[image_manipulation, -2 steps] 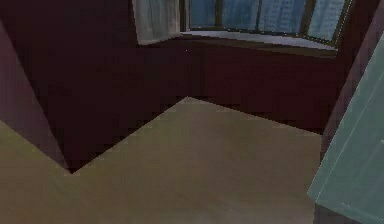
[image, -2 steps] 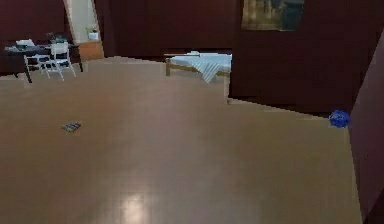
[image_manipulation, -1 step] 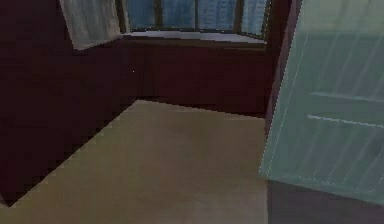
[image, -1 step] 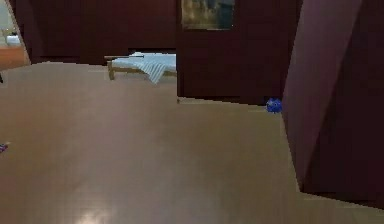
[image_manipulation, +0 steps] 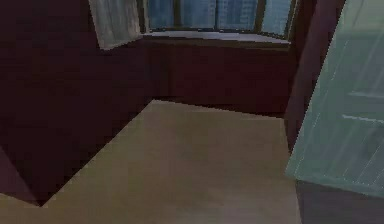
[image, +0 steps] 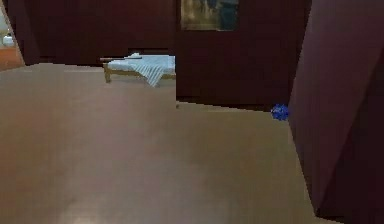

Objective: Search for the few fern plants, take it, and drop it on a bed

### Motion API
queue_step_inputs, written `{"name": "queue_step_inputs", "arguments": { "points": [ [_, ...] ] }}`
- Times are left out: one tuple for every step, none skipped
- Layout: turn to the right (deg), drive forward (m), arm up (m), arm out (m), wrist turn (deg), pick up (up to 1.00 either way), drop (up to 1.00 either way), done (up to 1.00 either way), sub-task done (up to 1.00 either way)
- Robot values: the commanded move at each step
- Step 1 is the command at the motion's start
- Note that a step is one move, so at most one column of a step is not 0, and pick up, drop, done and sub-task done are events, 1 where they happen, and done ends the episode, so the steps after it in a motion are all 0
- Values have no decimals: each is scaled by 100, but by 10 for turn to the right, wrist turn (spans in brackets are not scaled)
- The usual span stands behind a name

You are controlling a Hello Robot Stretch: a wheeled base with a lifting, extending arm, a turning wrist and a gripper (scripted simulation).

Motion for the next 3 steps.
{"name": "queue_step_inputs", "arguments": {
  "points": [
    [-360,0,0,0,0,0,0,0,0],
    [0,100,0,0,0,0,0,0,0],
    [-30,0,0,0,0,0,0,0,0]
  ]
}}
